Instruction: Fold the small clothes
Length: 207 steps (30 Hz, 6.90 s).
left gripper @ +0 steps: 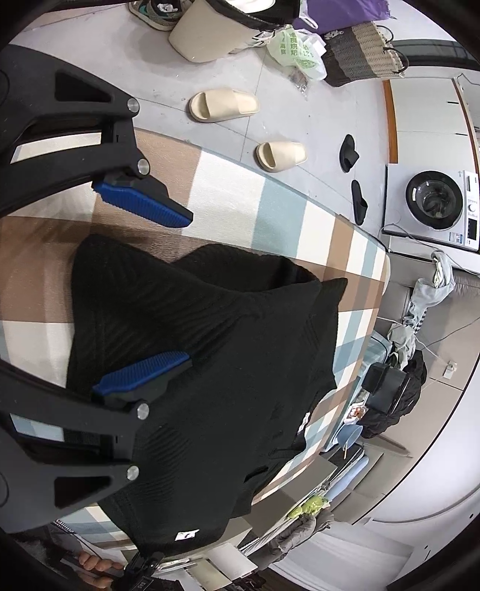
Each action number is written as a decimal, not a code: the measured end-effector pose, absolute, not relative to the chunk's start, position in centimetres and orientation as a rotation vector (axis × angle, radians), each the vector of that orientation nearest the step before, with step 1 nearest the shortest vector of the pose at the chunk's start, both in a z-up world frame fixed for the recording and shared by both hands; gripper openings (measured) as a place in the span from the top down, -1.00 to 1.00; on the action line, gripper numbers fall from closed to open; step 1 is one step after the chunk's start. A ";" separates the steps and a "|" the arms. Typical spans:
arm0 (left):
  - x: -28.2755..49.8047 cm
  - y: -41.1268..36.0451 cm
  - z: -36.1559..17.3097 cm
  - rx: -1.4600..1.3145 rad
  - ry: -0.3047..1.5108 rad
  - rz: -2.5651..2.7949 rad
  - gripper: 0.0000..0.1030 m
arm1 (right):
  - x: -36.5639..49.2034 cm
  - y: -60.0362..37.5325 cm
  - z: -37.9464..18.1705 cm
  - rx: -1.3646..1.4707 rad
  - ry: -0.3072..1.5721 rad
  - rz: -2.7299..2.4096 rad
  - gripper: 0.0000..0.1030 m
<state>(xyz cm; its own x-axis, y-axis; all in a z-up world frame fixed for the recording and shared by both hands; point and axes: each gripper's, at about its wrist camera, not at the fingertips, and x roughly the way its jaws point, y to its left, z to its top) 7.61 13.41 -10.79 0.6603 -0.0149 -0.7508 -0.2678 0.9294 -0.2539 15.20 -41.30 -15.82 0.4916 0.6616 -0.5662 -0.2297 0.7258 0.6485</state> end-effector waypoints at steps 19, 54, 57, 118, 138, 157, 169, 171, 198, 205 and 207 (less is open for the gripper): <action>4.6 10.8 -9.3 -0.362 0.789 -0.047 0.57 | 15.7 -41.0 -15.5 0.543 0.888 0.595 -0.04; 10.4 15.9 -2.8 -0.501 0.598 0.025 0.92 | 22.5 -41.0 -6.6 0.545 0.679 0.511 0.88; 11.7 16.9 -2.5 -0.537 0.596 0.026 0.92 | 24.3 -41.1 -5.5 0.562 0.679 0.479 0.88; 9.8 6.5 -7.1 -0.188 0.800 -0.010 0.00 | 16.7 -34.8 -10.5 0.259 0.841 0.409 0.56; 5.6 3.4 -10.7 -0.234 0.899 -0.034 -0.01 | 14.0 -33.3 -12.1 0.067 0.927 0.384 0.06; 7.2 13.0 -12.4 -0.445 0.849 0.179 0.22 | 19.2 -37.0 -15.0 0.417 0.943 0.330 0.25; 7.1 10.8 -12.4 -0.352 0.894 0.172 0.57 | 18.7 -36.3 -14.8 0.316 0.937 0.365 0.69; 5.6 10.1 -12.2 -0.341 0.901 0.176 0.57 | 17.8 -36.3 -14.3 0.291 0.944 0.373 0.70; 9.0 12.3 -10.0 -0.546 0.742 -0.025 0.67 | 19.9 -37.6 -13.9 0.512 0.959 0.345 0.16; 9.2 13.3 -7.5 -0.602 0.659 -0.057 0.88 | 19.8 -38.2 -14.5 0.513 0.957 0.331 0.09; 9.1 14.1 -7.0 -0.617 0.640 -0.045 0.89 | 19.9 -38.3 -14.5 0.515 0.950 0.335 0.09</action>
